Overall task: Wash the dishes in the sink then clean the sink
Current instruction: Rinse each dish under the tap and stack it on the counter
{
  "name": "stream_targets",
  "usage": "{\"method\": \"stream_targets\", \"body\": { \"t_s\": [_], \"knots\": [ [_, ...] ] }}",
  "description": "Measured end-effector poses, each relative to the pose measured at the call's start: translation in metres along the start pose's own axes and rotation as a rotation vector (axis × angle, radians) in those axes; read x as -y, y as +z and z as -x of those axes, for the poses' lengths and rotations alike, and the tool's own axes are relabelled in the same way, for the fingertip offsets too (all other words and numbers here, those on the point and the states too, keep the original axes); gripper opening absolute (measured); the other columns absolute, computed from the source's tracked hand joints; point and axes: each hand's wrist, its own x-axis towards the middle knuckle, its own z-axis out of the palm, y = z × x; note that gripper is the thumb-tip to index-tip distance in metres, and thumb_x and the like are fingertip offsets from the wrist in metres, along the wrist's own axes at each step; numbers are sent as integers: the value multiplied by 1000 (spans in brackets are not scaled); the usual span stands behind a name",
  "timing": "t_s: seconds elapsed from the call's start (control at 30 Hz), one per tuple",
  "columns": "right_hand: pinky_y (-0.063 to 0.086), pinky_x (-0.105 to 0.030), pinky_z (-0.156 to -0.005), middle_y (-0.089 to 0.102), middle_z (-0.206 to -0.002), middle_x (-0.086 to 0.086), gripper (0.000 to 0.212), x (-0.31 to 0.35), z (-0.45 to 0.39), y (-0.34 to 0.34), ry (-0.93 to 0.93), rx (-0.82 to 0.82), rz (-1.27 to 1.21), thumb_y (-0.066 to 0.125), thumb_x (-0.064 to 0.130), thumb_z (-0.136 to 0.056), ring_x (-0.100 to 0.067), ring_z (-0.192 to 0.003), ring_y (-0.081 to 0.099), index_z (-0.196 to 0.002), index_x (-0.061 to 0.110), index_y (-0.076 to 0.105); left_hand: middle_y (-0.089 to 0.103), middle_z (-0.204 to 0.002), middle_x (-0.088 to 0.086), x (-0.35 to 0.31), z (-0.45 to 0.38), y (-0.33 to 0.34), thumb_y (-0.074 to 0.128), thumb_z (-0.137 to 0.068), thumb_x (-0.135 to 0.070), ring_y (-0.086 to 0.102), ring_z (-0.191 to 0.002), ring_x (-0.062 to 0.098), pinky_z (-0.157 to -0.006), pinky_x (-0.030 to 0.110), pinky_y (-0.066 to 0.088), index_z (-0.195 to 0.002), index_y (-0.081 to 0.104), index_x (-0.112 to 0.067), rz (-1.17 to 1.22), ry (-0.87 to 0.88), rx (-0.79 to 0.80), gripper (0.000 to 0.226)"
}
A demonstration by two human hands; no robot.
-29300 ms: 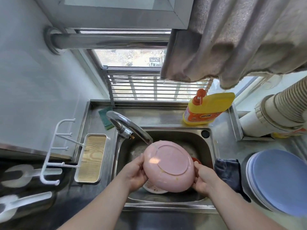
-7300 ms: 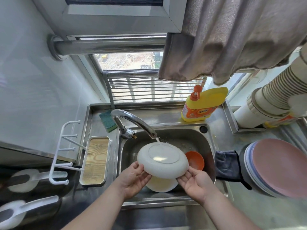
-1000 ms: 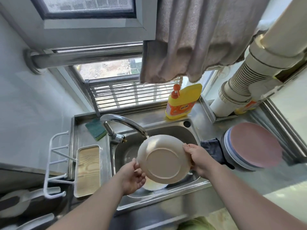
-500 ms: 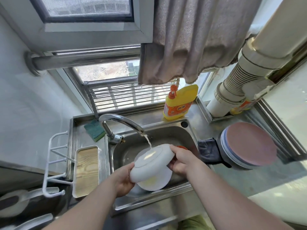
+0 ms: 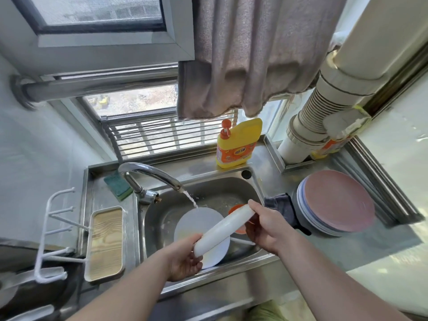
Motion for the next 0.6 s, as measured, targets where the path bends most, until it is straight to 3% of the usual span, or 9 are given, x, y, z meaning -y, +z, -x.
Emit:
{"method": "stream_targets", "body": {
  "t_s": [0.07, 0.13, 0.2, 0.27, 0.33, 0.43, 0.5, 0.53, 0.6],
  "knots": [
    [60, -55, -91, 71, -110, -22, 31, 4, -4, -14, -15, 11, 70, 65, 26, -103, -38, -101, 72, -120, 1, 63, 54, -69, 9, -1, 0, 11, 76, -92, -46, 54, -49, 14, -51, 28, 57, -115, 60, -3, -13, 2, -21, 52],
    [59, -58, -94, 71, -113, -23, 36, 8, -5, -28, -6, -6, 141, 67, 28, -101, -40, -101, 73, -123, 0, 64, 53, -64, 8, -1, -4, 21, 72, -93, -47, 52, -48, 14, -53, 26, 57, -114, 60, -4, -55, -1, -54, 49],
    [63, -53, -84, 68, -104, -21, 33, 15, -5, -40, -37, 7, 171, 66, 26, -103, -35, -92, 71, -119, -2, 65, 53, -62, 8, -3, -10, 35, 69, -95, -47, 52, -48, 15, -52, 26, 55, -113, 58, -5, -70, -10, -66, 47],
    [61, -43, -66, 65, -97, -18, 24, 24, -2, -48, -111, 83, 221, 61, 24, -105, -28, -81, 65, -111, 0, 65, 57, -73, 11, -8, -11, 50, 64, -97, -44, 55, -53, 19, -51, 27, 53, -114, 58, -6, -2, 23, -62, 42],
    [55, -41, -69, 66, -96, -16, 20, 34, -1, -60, -225, 171, 372, 63, 26, -104, -25, -80, 62, -109, 8, 71, 61, -95, 16, -15, -11, 63, 62, -100, -46, 62, -72, 27, -62, 33, 56, -120, 63, -7, 169, 89, -30, 44],
    [58, -38, -77, 70, -93, -8, 21, 54, 3, -82, -359, 240, 556, 67, 30, -101, -18, -84, 67, -119, 22, 75, 58, -132, 24, -28, -7, 80, 54, -98, -69, 63, -112, 48, -92, 54, 56, -127, 66, -18, 481, 142, 98, 60],
    [60, -30, -73, 75, -89, -5, 20, 69, 4, -101, -430, 232, 569, 65, 22, -103, -12, -80, 70, -119, 18, 74, 54, -140, 32, -35, -3, 99, 49, -98, -72, 58, -123, 59, -95, 63, 55, -130, 64, -14, 601, 157, 167, 68],
    [57, -22, -67, 75, -84, -1, 17, 78, 5, -112, -456, 226, 538, 62, 17, -104, -7, -74, 70, -117, 14, 73, 56, -136, 33, -39, -2, 111, 51, -101, -65, 59, -122, 59, -90, 62, 58, -130, 63, -10, 630, 175, 184, 63],
    [47, -16, -56, 66, -72, 5, 16, 97, 7, -138, -453, 194, 465, 54, 11, -107, -1, -59, 59, -111, 13, 69, 63, -121, 27, -47, 2, 142, 60, -97, -29, 66, -111, 49, -78, 50, 62, -127, 61, -3, 586, 231, 149, 40]
  ]
}}
